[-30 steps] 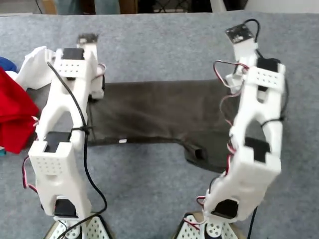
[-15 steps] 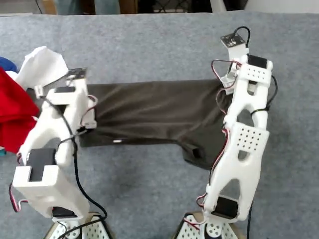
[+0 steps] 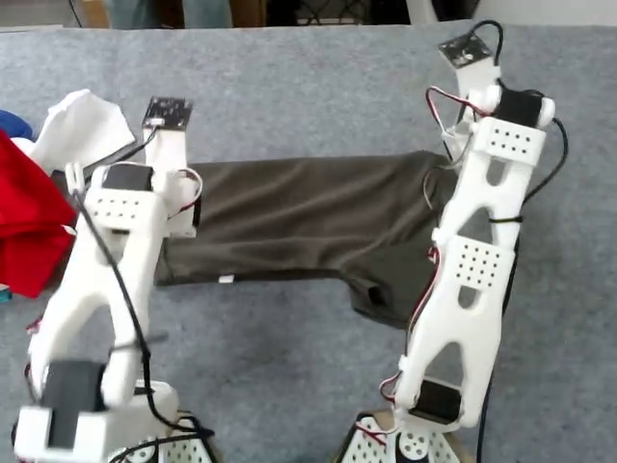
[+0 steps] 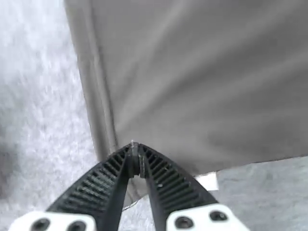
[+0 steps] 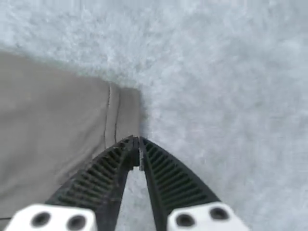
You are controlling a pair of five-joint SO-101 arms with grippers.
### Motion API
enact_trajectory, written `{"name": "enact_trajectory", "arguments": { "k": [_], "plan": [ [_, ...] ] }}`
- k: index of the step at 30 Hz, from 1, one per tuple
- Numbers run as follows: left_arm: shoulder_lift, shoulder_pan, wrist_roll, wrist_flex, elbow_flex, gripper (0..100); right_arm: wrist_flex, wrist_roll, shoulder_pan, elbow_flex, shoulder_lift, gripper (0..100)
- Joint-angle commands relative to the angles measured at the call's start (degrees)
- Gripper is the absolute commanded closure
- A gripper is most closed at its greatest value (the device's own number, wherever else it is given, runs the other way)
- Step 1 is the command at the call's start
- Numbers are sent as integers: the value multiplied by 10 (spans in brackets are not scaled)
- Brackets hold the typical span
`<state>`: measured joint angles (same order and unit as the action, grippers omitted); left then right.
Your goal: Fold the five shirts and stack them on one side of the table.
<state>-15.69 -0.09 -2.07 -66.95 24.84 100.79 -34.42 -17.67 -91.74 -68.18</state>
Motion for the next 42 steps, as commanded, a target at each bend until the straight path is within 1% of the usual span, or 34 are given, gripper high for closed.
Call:
{"name": "enact_trajectory", "arguments": {
  "k": [1,4,6,9,11,14,17,21,24,26,29,31,38,40,42],
  "plan": [
    [-29,5,-4,70,3,971,7,42,-30,42,76,984],
    [30,-19,15,180,2,971,6,44,-25,167,143,984],
    [95,-39,36,223,-25,971,5,44,-14,256,196,984],
    [210,-67,45,223,-103,971,-2,44,4,374,267,984],
    [288,-80,45,223,-156,972,-25,44,9,444,298,984],
    [375,-87,40,222,-211,973,-87,42,8,545,319,984],
    [401,-84,40,210,-238,973,-176,30,-4,642,310,984],
    [415,-83,40,211,-239,973,-250,9,-37,720,291,984],
    [419,-86,40,210,-239,973,-283,6,-71,729,281,984],
    [418,-86,40,208,-240,973,-285,2,-77,727,283,984],
    [413,-84,39,205,-240,973,-256,-2,-77,710,304,984],
    [389,-82,21,174,-248,973,-225,-4,-77,694,330,984],
    [226,-86,11,71,-243,973,-136,-53,-62,682,451,984],
    [179,-83,11,47,-220,972,-99,-69,-49,690,485,984],
    [134,-76,11,31,-168,972,-67,-84,-29,714,525,984]
  ]
}}
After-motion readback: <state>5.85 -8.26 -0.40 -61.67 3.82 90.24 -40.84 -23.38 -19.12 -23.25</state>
